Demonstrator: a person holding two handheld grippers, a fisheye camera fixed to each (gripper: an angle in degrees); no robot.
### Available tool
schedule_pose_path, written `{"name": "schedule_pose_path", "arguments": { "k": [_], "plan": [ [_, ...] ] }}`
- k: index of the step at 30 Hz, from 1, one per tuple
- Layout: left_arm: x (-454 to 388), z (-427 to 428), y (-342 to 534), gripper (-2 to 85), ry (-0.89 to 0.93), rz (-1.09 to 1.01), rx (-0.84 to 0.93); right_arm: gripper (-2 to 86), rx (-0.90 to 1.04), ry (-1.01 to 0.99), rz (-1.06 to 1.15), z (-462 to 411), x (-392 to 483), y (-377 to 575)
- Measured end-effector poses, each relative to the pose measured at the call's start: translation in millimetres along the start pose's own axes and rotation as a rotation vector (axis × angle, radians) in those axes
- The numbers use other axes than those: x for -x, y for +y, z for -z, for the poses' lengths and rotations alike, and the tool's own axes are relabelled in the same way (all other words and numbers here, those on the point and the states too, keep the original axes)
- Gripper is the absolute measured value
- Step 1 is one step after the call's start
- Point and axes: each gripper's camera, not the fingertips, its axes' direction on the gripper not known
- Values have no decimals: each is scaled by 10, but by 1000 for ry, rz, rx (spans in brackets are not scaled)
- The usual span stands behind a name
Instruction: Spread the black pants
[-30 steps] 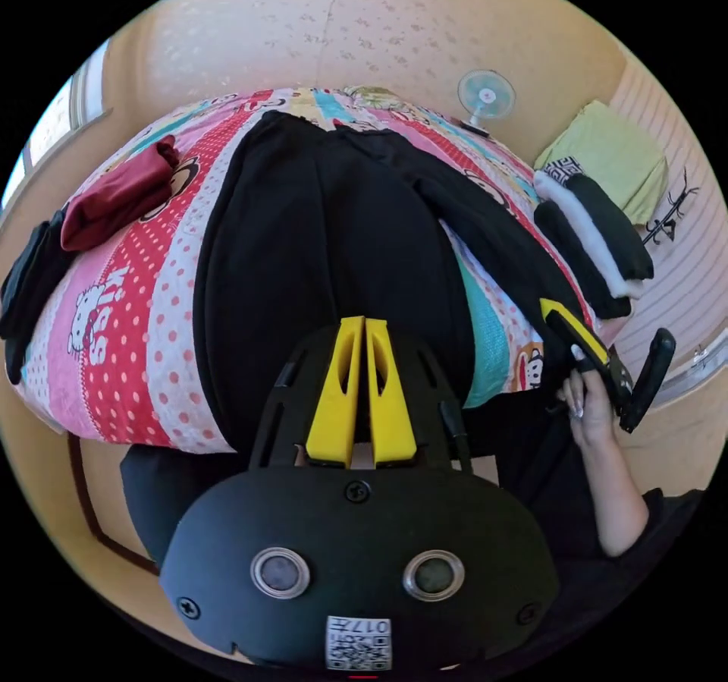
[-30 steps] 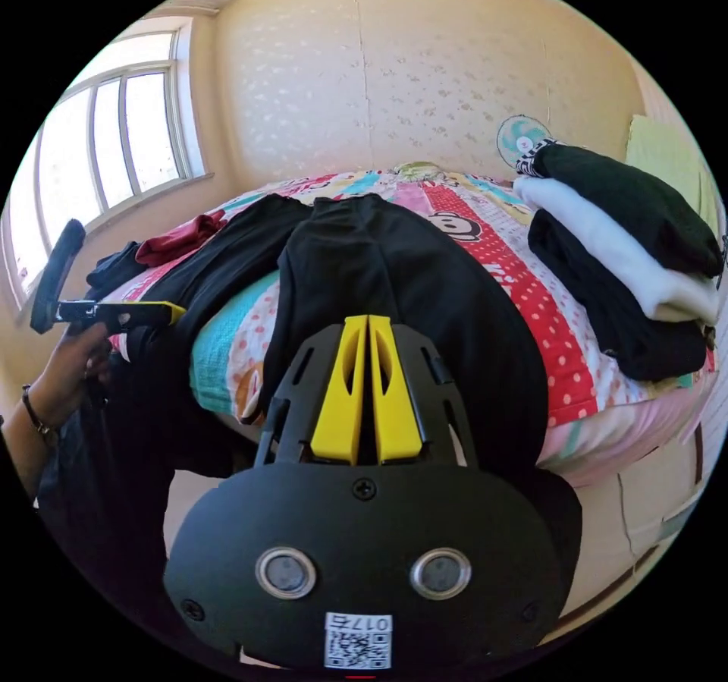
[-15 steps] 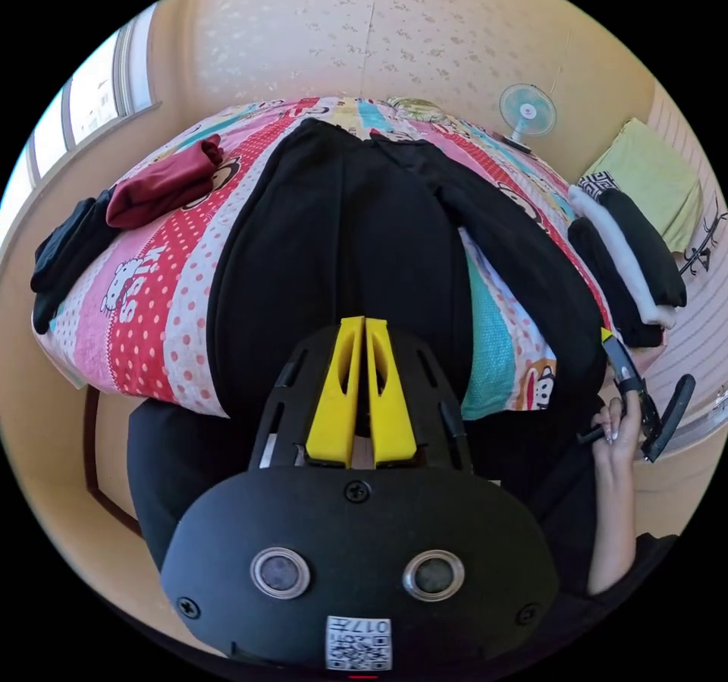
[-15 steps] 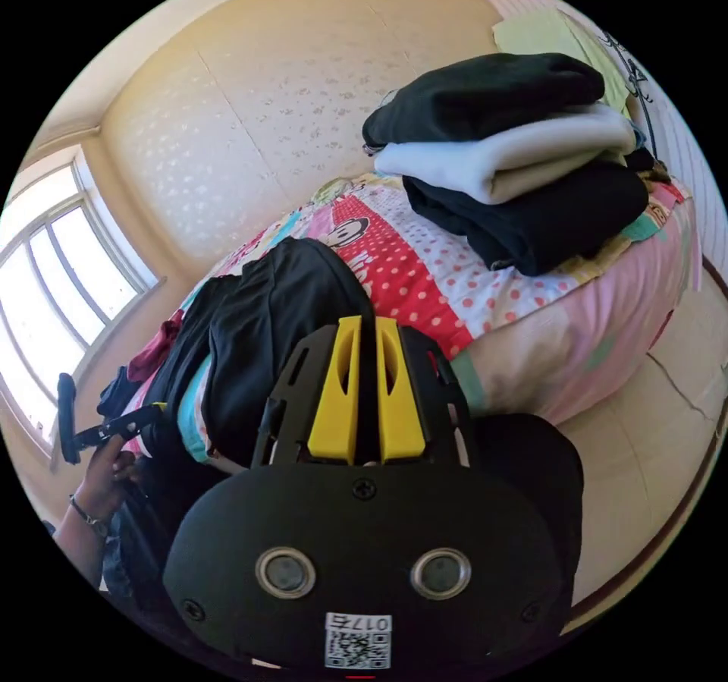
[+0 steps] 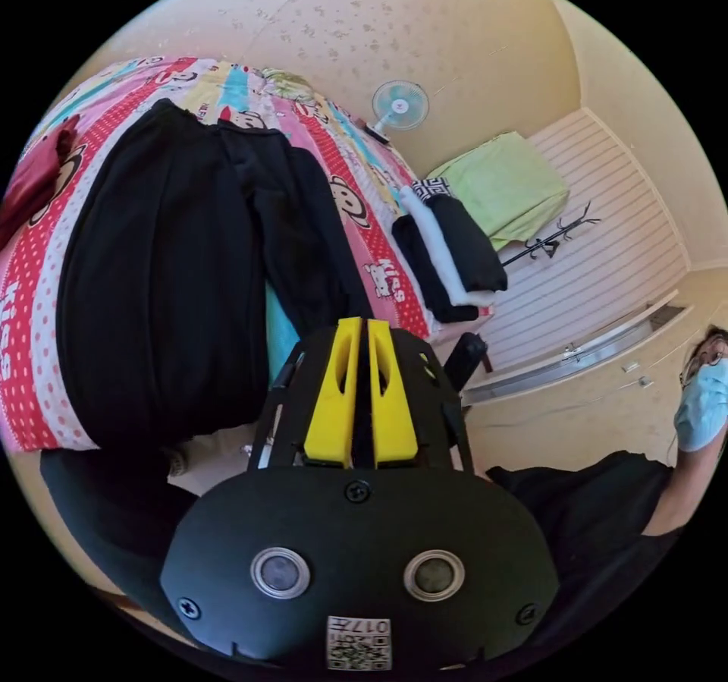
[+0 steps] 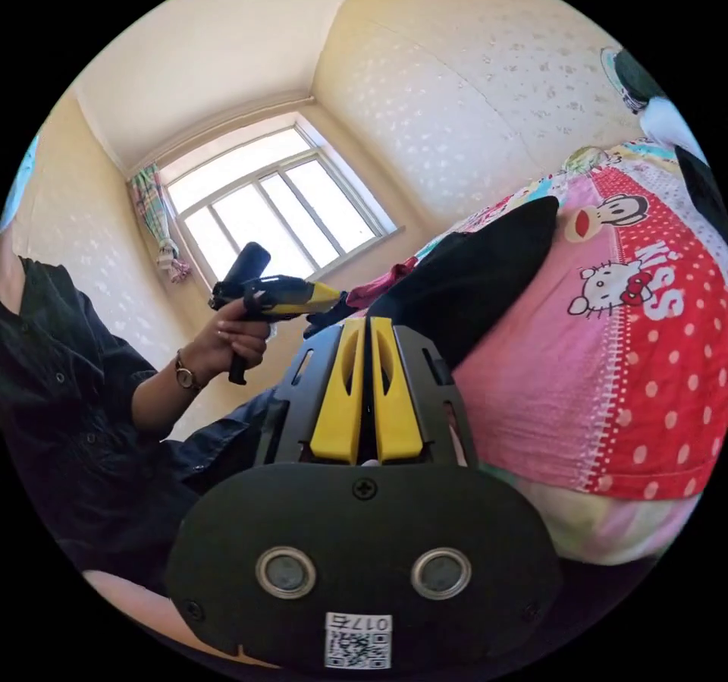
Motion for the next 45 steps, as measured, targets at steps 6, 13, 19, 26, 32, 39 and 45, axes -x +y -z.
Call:
{"name": "schedule_pose_path", "arguments": {
  "k": [6, 13, 19, 26, 32, 39, 45],
  "plan": [
    [107, -234, -216, 102, 53, 86, 132, 23, -33, -172, -27, 148, 4, 122],
    [145, 149, -162, 44, 11, 104, 79, 50, 80, -232, 32, 299, 77, 90],
    [244, 439, -169, 32, 46, 121, 92, 111, -176, 37, -47, 822, 167, -530],
    [205, 722, -262, 24, 78, 142, 83, 163, -113, 205, -356, -52, -1321, -1694],
    [214, 1087, -347, 17, 93, 173, 66, 107, 124, 380, -472, -984, -2308, -2027],
    [486, 1907, -332, 10, 261, 201, -9, 34, 97, 263, -261, -1702, -1859, -2451],
    [969, 2901, -114, 12, 241, 300, -175, 32, 218, 106, -106, -3154, -1378, -2642]
  ]
}}
